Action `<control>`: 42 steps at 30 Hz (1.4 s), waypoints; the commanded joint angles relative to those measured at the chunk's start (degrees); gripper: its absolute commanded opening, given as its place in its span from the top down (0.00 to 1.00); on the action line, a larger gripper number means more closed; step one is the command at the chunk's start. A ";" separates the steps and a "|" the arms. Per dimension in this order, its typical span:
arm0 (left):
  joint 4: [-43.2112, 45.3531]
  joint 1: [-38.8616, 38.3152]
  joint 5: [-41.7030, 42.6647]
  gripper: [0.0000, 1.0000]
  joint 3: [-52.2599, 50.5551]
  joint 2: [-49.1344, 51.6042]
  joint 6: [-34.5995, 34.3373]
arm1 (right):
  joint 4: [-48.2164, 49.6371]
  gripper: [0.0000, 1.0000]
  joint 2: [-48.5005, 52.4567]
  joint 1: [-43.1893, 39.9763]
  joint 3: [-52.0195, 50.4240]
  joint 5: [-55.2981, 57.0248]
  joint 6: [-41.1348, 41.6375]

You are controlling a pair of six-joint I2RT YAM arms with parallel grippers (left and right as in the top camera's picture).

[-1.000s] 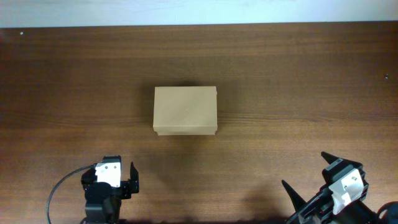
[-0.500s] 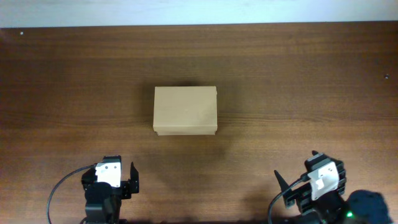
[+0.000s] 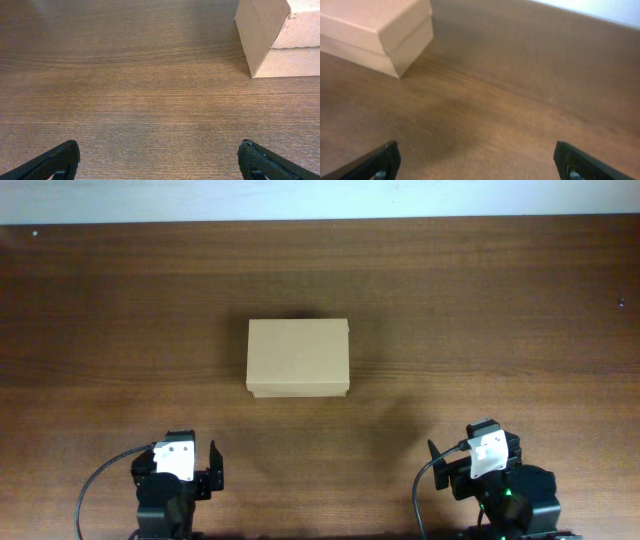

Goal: Pack container

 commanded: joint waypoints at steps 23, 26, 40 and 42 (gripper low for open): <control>0.09 -0.33 0.42 0.00 -0.44 -0.59 0.90 | 0.57 0.01 -4.42 -6.47 -9.25 1.53 9.22; 0.09 -0.33 0.39 0.00 -0.44 -0.59 0.90 | 0.57 0.01 -4.42 -6.47 -9.25 1.53 9.22; 0.09 -0.33 0.42 0.00 -0.44 -0.59 0.90 | 0.57 0.01 -4.42 -6.47 -9.25 1.53 9.22; 0.09 -0.33 0.42 0.00 -0.44 -0.59 0.90 | 0.57 0.01 -4.42 -6.47 -9.25 1.53 9.22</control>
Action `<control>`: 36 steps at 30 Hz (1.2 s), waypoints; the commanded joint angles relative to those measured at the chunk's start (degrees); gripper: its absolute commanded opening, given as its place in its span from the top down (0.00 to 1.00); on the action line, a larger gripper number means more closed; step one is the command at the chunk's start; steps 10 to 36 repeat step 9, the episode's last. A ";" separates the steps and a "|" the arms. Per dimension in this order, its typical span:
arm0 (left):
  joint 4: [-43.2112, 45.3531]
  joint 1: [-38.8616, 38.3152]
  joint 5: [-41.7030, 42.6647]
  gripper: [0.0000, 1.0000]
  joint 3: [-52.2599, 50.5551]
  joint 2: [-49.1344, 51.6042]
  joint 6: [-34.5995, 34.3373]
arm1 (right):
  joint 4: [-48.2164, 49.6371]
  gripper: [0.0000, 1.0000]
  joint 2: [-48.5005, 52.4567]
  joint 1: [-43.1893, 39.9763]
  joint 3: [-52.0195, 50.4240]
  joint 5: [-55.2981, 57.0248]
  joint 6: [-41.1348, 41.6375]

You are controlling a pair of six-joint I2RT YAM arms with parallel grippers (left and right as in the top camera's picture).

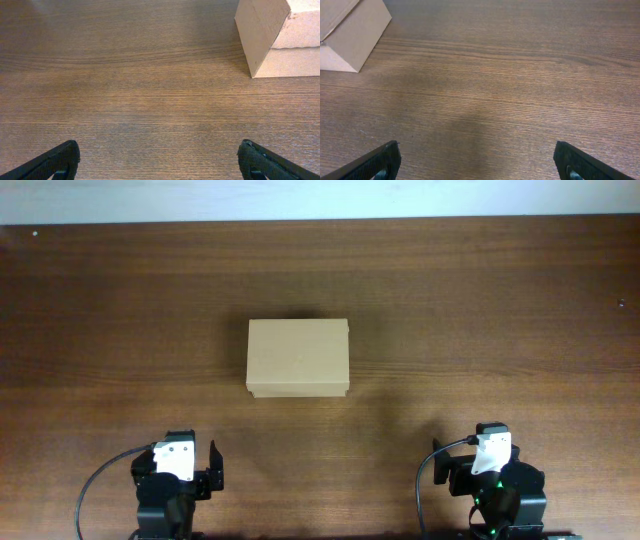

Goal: Pack container

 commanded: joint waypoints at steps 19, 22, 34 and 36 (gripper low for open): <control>0.09 -0.33 0.42 0.00 -0.44 -0.59 0.90 | -0.02 0.01 -0.74 -0.55 -0.74 0.94 0.42; 0.09 -0.33 0.42 0.00 -0.44 -0.59 0.90 | -0.02 0.01 -0.74 -0.55 -0.74 0.94 0.42; 0.09 -0.33 0.42 0.00 -0.44 -0.59 0.90 | -0.02 0.01 -0.74 -0.55 -0.74 0.94 0.42; 0.09 -0.33 0.42 0.00 -0.44 -0.59 0.90 | -0.02 0.01 -0.74 -0.55 -0.74 0.94 0.42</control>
